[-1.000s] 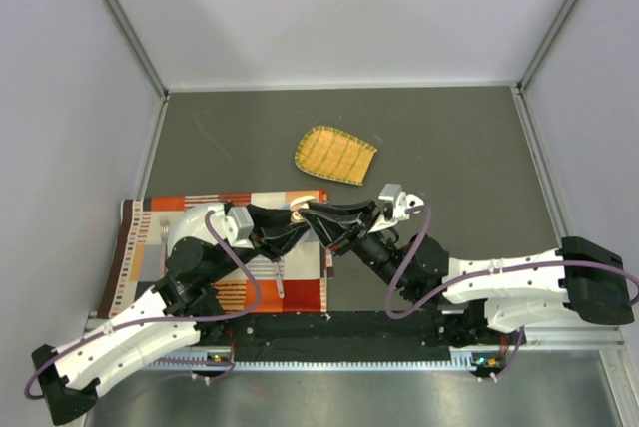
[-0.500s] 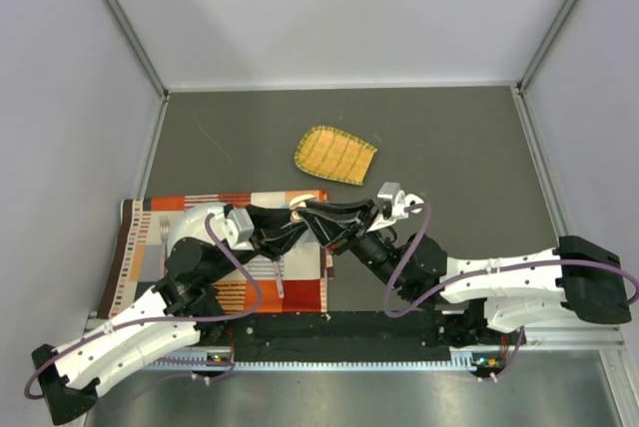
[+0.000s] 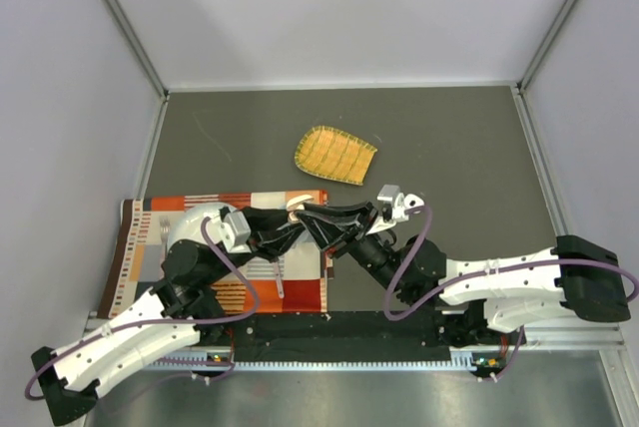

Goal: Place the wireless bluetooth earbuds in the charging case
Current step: Insert the left earbud into the left side groove of the charging case.

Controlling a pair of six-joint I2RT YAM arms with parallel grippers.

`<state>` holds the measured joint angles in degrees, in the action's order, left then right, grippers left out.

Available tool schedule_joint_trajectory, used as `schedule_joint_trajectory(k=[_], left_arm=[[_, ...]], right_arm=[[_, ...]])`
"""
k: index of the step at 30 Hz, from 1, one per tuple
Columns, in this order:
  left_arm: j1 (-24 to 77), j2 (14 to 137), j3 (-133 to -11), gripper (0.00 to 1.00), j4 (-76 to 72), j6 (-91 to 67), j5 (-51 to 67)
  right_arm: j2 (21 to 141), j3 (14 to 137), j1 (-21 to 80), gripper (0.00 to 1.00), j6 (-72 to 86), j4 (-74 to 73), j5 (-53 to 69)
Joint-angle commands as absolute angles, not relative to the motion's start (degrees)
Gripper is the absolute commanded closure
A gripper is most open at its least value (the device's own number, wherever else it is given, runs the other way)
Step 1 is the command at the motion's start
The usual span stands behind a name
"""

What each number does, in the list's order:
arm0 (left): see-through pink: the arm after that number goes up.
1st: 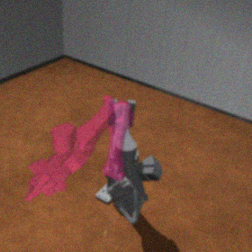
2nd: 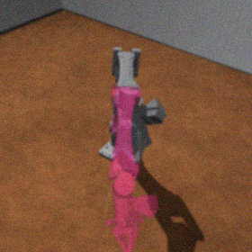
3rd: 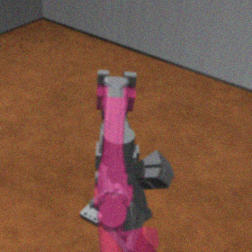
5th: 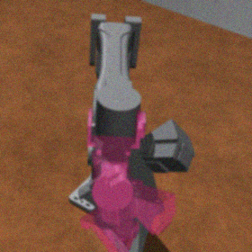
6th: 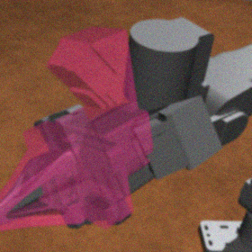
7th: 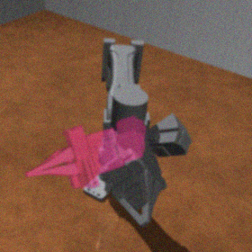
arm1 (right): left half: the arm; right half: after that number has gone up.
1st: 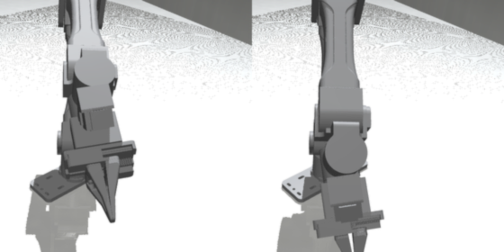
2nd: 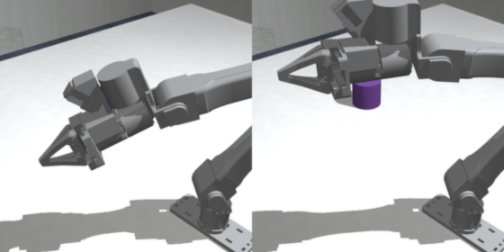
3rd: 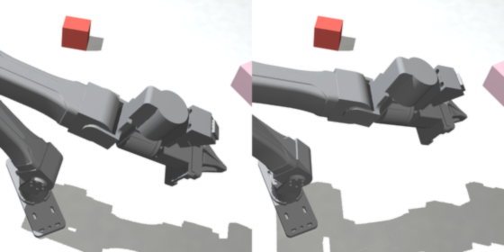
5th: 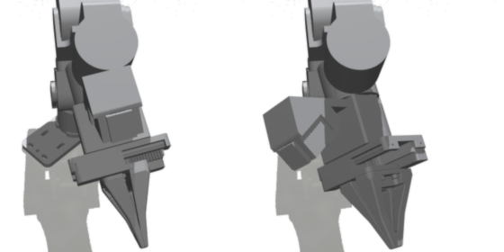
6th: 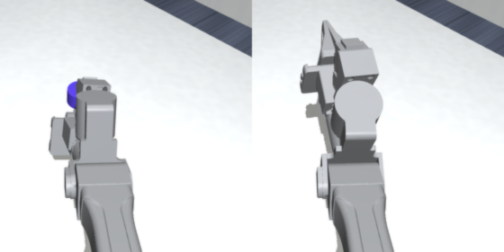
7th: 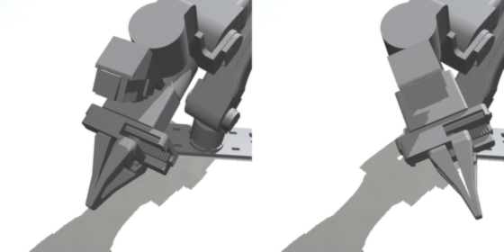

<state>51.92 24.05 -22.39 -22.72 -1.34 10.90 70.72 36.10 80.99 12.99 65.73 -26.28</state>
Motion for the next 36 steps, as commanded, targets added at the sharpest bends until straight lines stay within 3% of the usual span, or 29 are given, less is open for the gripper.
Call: schedule_joint_trajectory(k=[1,27,36], left_arm=[[52.2,21.9,-24.1,1.0,-31.6,-0.5,10.6],[52.3,21.4,-23.6,1.0,-28.1,-0.5,12.6],[52.2,20.8,-24.3,1.0,-26.3,1.1,14.1]], right_arm=[[72.2,36.2,83.1,1.0,10.9,60.7,-28.5],[69.6,38.7,83.2,1.0,5.7,61.3,-31.1],[67.4,41.7,83.2,1.0,6.6,51.4,-33.1]])
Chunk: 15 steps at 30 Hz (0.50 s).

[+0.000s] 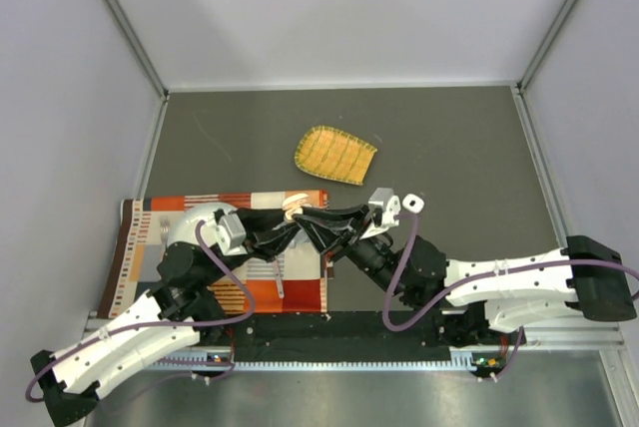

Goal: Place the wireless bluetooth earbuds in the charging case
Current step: Insert the left earbud into the left side groove of the charging case.

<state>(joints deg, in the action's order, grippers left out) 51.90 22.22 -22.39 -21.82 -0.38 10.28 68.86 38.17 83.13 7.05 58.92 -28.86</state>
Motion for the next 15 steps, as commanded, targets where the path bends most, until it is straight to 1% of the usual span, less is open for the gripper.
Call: schedule_joint_trajectory(k=[1,3,6,10,15], left_arm=[[52.3,20.8,-24.6,1.0,-25.6,1.1,14.4],[52.2,20.9,-25.4,1.0,-25.0,1.4,15.5],[52.2,20.8,-26.0,1.0,-24.3,1.5,16.2],[52.2,20.9,-26.1,1.0,-24.2,1.5,16.0],[52.3,20.7,-26.0,1.0,-24.6,1.3,14.9]], right_arm=[[67.2,42.6,83.2,1.0,6.9,48.6,-34.3],[66.8,45.4,83.2,1.0,6.9,41.4,-35.6],[66.7,48.2,83.3,1.0,6.1,35.2,-37.3],[66.7,48.8,83.3,1.0,6.4,33.6,-39.7],[66.2,47.8,83.2,1.0,8.4,32.7,-39.5]])
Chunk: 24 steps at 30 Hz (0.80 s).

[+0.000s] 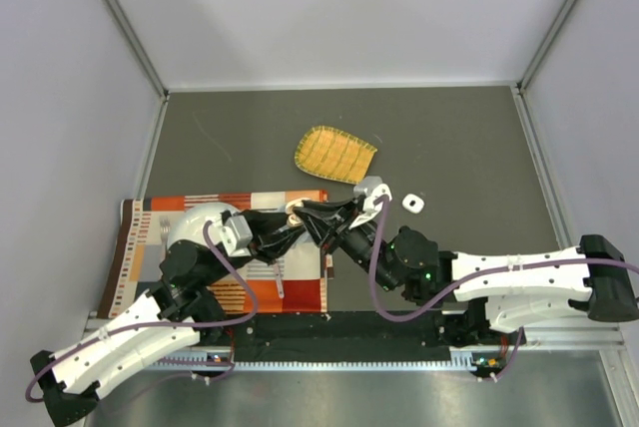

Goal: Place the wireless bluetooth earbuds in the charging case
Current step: Insert the left earbud into the left side groove of the charging case.

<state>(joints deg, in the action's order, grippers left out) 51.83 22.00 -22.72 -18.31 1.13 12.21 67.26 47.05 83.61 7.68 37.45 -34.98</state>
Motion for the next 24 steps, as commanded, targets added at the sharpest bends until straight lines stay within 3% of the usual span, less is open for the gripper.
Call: schedule_joint_trajectory(k=[1,24], left_arm=[[52.2,20.6,-25.8,1.0,-24.8,1.1,14.6],[52.3,21.4,-22.4,1.0,-31.6,-3.3,11.2]], right_arm=[[66.0,47.6,83.2,1.0,8.7,32.9,-39.2],[67.2,39.2,83.3,1.0,10.2,60.1,-30.1]])
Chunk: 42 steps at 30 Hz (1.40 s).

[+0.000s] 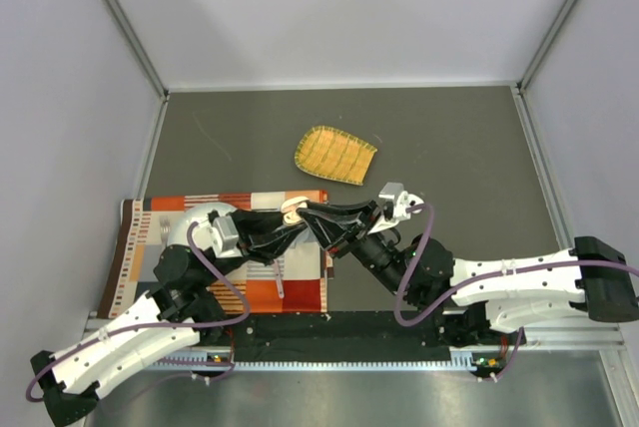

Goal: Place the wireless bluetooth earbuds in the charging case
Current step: Insert the left earbud into the left side groove of the charging case.

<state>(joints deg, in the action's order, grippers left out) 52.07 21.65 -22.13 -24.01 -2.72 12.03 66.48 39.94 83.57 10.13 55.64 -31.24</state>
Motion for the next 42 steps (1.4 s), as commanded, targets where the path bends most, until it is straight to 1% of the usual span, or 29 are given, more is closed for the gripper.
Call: schedule_joint_trajectory(k=[1,12,22,42], left_arm=[[52.3,21.4,-22.3,1.0,-31.7,-3.3,11.3],[52.2,22.1,-22.2,1.0,-31.6,-3.1,11.2],[52.3,23.3,-22.7,1.0,-30.1,-3.0,11.7],[52.3,22.1,-23.2,1.0,-28.8,-3.2,12.9]], right_arm=[[67.3,39.2,83.2,1.0,10.3,60.2,-29.9],[68.2,40.9,83.2,1.0,10.1,58.7,-25.6],[68.8,41.4,83.2,1.0,9.8,58.7,-24.8],[68.8,41.4,83.2,1.0,6.1,60.7,-27.7]])
